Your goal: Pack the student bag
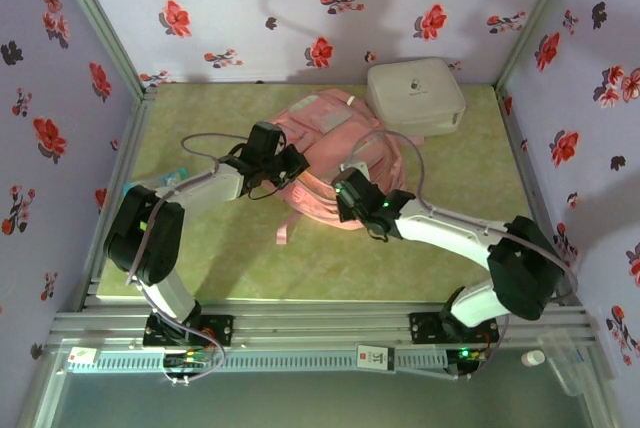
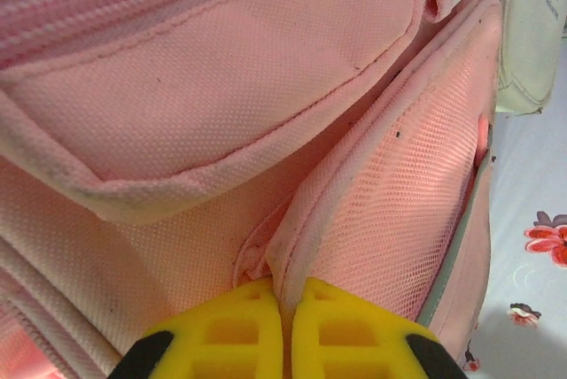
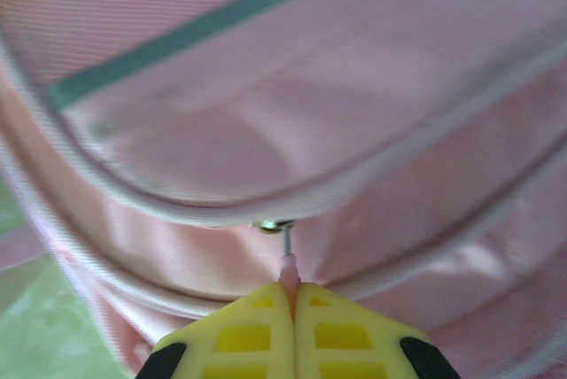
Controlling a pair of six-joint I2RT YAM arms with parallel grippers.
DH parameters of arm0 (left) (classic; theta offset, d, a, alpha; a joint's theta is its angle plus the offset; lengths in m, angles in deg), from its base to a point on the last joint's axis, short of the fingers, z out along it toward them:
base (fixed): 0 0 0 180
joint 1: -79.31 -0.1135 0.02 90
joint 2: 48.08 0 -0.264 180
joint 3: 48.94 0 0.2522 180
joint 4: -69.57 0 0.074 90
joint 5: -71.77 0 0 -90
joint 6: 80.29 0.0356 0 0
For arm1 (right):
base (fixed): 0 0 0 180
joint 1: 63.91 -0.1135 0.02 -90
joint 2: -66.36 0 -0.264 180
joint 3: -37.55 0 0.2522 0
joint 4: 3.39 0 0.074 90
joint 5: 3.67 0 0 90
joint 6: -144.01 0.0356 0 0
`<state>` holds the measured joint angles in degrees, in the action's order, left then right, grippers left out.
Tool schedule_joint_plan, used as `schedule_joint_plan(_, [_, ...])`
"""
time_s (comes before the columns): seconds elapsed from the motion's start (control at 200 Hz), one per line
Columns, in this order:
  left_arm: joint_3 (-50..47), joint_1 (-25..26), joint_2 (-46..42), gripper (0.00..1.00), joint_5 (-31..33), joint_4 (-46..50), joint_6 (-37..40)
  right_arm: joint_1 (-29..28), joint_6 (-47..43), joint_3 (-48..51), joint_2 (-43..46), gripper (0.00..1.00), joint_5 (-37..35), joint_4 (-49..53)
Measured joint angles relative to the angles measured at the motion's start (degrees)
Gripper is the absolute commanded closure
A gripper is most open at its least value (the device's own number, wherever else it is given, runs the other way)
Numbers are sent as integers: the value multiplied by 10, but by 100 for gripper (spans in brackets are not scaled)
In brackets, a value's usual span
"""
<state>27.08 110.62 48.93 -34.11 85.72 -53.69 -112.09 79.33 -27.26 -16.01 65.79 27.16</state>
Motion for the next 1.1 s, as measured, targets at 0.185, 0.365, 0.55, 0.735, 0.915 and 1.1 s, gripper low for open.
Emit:
schedule_joint_plan(0.185, [0, -1, 0, 100, -2, 2, 10, 26, 2, 3, 8, 100, 0, 0])
schedule_joint_plan(0.365, [6, -4, 0, 100, -5, 15, 28, 50, 5, 1, 7, 100, 3, 3])
schedule_joint_plan(0.55, [14, -20, 0, 96, -14, 36, 65, 84, 1, -23, -10, 100, 28, 6])
schedule_joint_plan(0.735, [8, -56, -14, 68, -26, 48, 100, 89, -34, -40, -43, 100, 110, -12])
schedule_joint_plan(0.915, [-44, -91, -96, 50, -23, 44, 97, 74, -66, -67, -86, 100, 175, -26])
schedule_joint_plan(1.1, [-119, -100, -160, 47, -29, 14, 68, 37, -76, -121, -136, 100, 233, -54])
